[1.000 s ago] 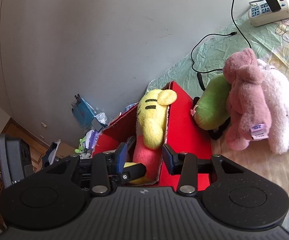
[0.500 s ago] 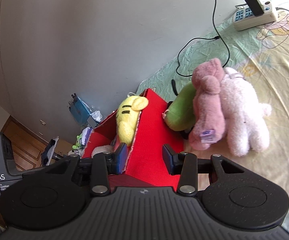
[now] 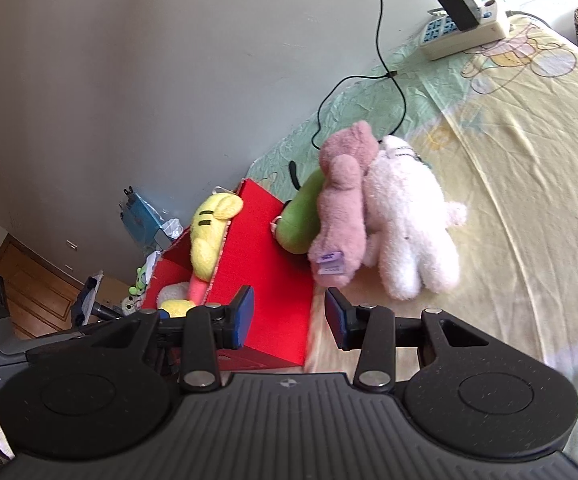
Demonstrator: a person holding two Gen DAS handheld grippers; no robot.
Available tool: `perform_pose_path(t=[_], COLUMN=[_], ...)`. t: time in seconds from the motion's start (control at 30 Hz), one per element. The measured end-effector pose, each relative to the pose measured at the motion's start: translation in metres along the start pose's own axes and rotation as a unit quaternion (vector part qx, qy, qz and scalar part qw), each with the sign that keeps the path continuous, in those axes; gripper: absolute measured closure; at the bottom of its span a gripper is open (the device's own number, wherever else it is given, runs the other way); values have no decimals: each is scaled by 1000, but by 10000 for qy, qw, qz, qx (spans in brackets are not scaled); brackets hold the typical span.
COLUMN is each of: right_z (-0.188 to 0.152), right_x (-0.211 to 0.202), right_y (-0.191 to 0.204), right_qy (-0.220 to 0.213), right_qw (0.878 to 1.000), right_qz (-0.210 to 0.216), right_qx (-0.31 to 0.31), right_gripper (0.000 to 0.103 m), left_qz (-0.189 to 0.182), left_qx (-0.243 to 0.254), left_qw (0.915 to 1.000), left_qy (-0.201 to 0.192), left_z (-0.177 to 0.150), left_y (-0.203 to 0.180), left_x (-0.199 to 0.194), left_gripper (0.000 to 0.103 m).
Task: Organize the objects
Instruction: 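Move the right tool to the pink plush bear beside the box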
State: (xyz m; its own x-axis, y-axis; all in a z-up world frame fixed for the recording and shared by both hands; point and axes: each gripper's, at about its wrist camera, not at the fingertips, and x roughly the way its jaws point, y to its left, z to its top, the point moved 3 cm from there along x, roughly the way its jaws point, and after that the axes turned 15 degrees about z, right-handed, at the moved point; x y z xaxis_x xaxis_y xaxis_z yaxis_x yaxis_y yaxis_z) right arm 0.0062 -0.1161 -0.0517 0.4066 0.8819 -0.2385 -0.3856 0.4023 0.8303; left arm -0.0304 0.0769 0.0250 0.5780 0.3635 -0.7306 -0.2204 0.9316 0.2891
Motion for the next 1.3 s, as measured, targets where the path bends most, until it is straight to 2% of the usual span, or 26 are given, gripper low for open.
perform_pose_path(t=[0.17, 0.47, 0.7, 0.83, 1.0, 1.07, 1.3], right_z=[-2, 0, -1, 7, 22, 28, 40], right_x=[-9, -20, -17, -13, -1, 8, 49], right_y=[-13, -36, -52, -52, -48, -48, -47], right_qy=[45, 48, 84, -1, 25, 57, 415], right_qw=[9999, 9993, 9984, 9983, 9991, 9992, 9986], right_qz=[-86, -131, -189, -272, -326, -279, -334], right_qx=[137, 352, 535, 518, 271, 286, 31], right_gripper=[60, 60, 60, 60, 58, 55, 52], left_qz=[26, -196, -633, -753, -908, -967, -1072], left_qx=[71, 190, 159, 326, 436, 500, 825], left_qw=[9999, 9995, 9976, 9966, 9949, 9941, 9907], left_qy=[83, 183, 228, 98, 33, 4, -149], left_z=[-4, -16, -26, -28, -27, -27, -33], left_y=[-16, -42, -53, -59, -63, -63, -72], left_x=[1, 10, 25, 33, 43, 46, 49], left_gripper=[4, 4, 5, 5, 5, 5, 5])
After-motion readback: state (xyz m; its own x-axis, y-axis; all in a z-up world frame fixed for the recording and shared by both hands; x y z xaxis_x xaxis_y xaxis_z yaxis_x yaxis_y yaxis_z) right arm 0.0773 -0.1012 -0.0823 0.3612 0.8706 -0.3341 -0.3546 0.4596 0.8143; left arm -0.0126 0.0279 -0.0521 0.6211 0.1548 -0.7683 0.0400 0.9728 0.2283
